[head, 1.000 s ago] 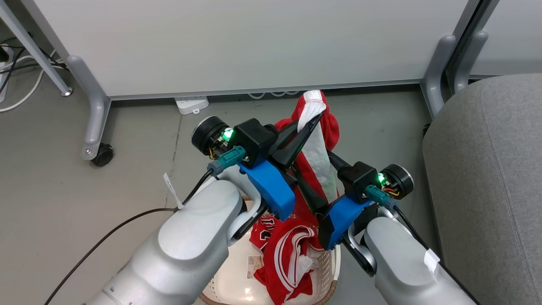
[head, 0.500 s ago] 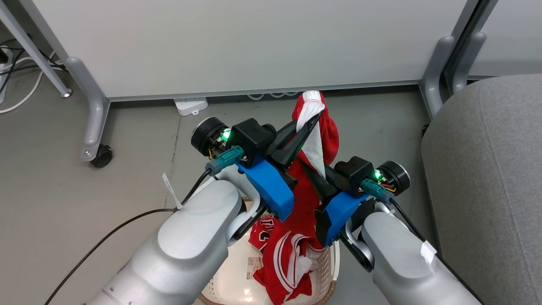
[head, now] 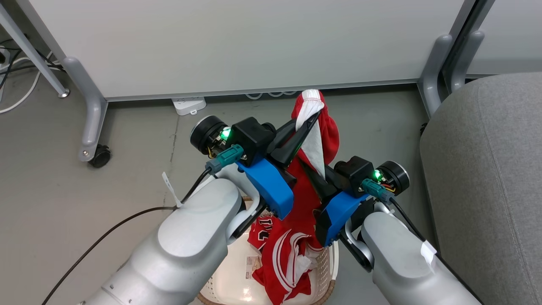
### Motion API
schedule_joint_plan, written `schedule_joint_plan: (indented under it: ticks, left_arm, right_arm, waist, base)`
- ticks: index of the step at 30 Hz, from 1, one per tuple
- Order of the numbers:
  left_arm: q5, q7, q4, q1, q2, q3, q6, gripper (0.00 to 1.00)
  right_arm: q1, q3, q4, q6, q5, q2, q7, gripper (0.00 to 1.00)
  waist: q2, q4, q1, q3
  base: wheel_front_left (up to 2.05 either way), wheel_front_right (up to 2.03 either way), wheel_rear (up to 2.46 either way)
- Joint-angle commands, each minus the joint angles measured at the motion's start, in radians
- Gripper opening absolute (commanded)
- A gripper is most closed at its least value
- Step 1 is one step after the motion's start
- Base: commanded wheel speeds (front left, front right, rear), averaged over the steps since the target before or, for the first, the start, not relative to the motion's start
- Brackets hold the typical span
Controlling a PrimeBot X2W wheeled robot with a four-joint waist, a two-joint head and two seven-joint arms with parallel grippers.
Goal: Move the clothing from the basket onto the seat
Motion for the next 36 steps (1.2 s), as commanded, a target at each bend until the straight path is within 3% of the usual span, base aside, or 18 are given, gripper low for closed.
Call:
schedule_joint_plan:
  ticks: [1, 2, 3, 21, 36]
  left_arm:
    - [-0.006, -0.007, 0.003, -0.010, 0.004, -0.002, 0.004, 0.00]
    - [-0.007, -0.007, 0.004, -0.010, 0.003, -0.001, 0.004, 0.74]
    - [-0.007, -0.008, 0.005, -0.011, 0.003, -0.001, 0.005, 1.00]
    - [-0.009, -0.009, 0.005, -0.025, 0.018, -0.005, 0.021, 1.00]
    - [-0.003, 0.007, -0.025, -0.030, 0.048, -0.022, 0.032, 1.00]
  right_arm:
    - [-0.015, 0.003, -0.002, -0.001, 0.004, -0.001, -0.001, 0.00]
    - [-0.015, 0.004, -0.002, -0.001, 0.003, -0.001, -0.001, 0.00]
    - [-0.016, 0.004, -0.002, -0.001, 0.004, -0.001, -0.001, 0.00]
    - [-0.023, -0.029, -0.016, -0.001, -0.001, -0.001, -0.001, 0.00]
    - [-0.009, -0.187, -0.085, -0.001, -0.049, -0.001, -0.001, 0.00]
  waist:
    - [0.0000, 0.000, -0.0001, 0.002]
    - [0.0000, 0.000, -0.0001, 0.003]
    - [0.0000, 0.000, -0.0001, 0.004]
    - [0.0000, -0.035, -0.0001, 0.027]
    - [0.0000, -0.213, -0.0001, 0.086]
  base:
    - [0.00, 0.00, 0.00]
    - [0.00, 0.00, 0.00]
    - [0.00, 0.00, 0.00]
    - [0.00, 0.00, 0.00]
    - [0.00, 0.00, 0.00]
